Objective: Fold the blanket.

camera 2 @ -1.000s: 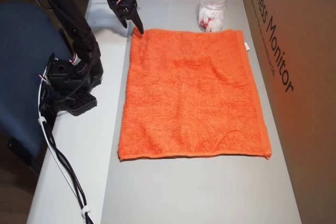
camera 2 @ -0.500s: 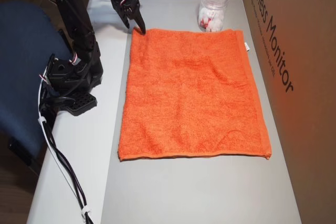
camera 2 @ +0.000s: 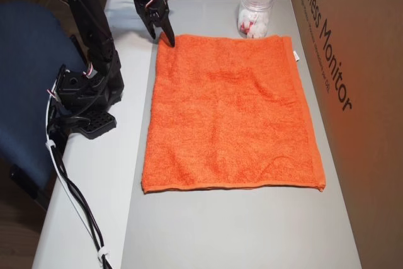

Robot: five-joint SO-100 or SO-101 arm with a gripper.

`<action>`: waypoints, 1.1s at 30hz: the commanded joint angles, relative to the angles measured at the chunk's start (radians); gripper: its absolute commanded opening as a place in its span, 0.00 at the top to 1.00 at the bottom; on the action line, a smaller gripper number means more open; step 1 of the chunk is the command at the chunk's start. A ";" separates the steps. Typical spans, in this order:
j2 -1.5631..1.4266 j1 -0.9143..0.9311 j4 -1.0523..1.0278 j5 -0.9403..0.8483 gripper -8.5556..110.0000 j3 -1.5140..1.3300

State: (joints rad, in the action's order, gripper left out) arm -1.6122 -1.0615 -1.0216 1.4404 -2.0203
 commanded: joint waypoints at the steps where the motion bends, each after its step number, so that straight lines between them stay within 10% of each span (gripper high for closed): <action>1: -0.006 0.006 -0.008 -0.009 0.71 0.026; 33: 0.064 0.037 0.040 -0.009 0.76 -0.002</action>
State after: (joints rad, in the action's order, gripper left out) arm -1.5723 -1.0232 -1.0140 1.4343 -2.0356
